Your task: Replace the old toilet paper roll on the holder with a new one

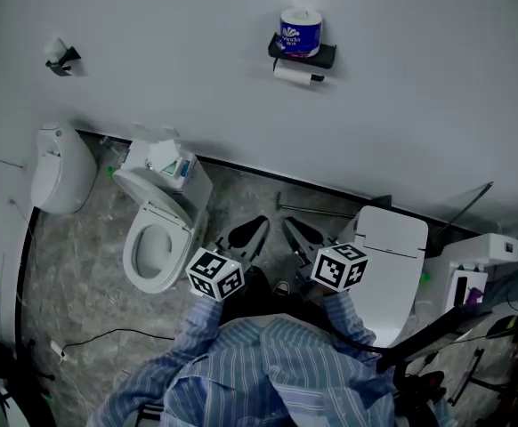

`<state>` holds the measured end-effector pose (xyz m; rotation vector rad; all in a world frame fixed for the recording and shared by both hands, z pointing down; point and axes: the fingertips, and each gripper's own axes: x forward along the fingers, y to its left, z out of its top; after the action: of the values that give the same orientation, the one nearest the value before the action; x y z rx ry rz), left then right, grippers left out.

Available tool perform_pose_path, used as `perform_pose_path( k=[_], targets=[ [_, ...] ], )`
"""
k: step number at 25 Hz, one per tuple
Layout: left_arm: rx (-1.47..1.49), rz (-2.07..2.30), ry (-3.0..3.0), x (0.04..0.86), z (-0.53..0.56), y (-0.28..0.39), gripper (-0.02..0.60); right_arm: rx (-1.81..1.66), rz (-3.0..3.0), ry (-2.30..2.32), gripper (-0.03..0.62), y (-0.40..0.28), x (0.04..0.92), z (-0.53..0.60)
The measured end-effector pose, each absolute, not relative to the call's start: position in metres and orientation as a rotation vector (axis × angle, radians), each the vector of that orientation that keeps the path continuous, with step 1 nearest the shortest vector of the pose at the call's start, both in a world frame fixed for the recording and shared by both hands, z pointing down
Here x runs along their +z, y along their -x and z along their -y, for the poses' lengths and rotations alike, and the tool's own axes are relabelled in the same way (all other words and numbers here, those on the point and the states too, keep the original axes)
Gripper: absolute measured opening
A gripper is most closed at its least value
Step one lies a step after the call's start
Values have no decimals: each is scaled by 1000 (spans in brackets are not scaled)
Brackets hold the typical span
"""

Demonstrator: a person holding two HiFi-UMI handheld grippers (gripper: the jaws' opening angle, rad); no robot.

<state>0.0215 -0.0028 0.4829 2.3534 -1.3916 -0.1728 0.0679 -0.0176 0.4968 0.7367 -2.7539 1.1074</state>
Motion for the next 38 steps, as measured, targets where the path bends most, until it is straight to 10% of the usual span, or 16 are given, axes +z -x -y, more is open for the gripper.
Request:
perform_pose_path(
  k=[32,38],
  targets=[
    [-246,1084,-2422,467,284,53,23,1122,2708,-1097,21,-8,495,266],
    [-335,907,-2357,466,328,50,134,1122,2660,-1231,21,-10,501,285]
  ],
)
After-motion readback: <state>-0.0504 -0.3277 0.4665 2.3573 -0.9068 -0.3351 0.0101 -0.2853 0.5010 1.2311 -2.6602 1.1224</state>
